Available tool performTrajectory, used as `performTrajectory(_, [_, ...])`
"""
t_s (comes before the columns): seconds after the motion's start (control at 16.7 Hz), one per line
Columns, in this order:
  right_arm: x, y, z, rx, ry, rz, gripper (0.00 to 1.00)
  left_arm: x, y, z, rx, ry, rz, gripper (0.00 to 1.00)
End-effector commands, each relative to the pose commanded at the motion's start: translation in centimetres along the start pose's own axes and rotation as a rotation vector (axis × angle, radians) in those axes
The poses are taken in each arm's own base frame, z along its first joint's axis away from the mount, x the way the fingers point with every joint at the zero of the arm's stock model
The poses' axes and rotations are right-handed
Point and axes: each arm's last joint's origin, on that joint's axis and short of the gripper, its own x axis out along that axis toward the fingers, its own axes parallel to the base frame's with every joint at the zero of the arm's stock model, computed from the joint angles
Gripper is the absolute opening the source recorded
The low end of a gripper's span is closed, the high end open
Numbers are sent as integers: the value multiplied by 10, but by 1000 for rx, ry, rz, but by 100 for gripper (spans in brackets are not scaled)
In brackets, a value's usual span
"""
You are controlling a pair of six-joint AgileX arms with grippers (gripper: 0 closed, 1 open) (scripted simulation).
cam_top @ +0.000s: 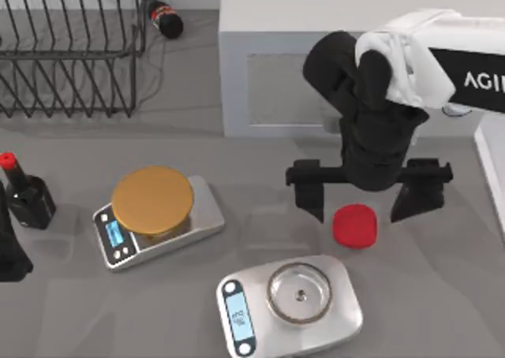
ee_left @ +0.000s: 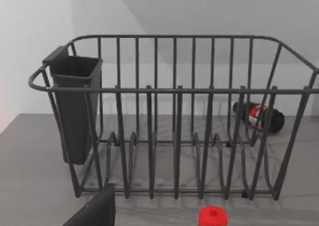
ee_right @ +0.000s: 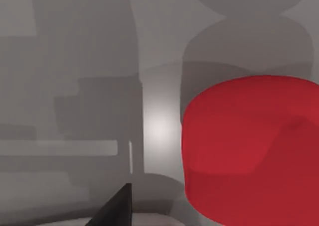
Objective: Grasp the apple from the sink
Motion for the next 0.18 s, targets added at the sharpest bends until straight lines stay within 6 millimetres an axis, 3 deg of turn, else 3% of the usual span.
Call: performTrajectory(0.18, [0, 0, 0, 0, 0, 0, 100, 0, 0, 0, 0, 0, 0, 100])
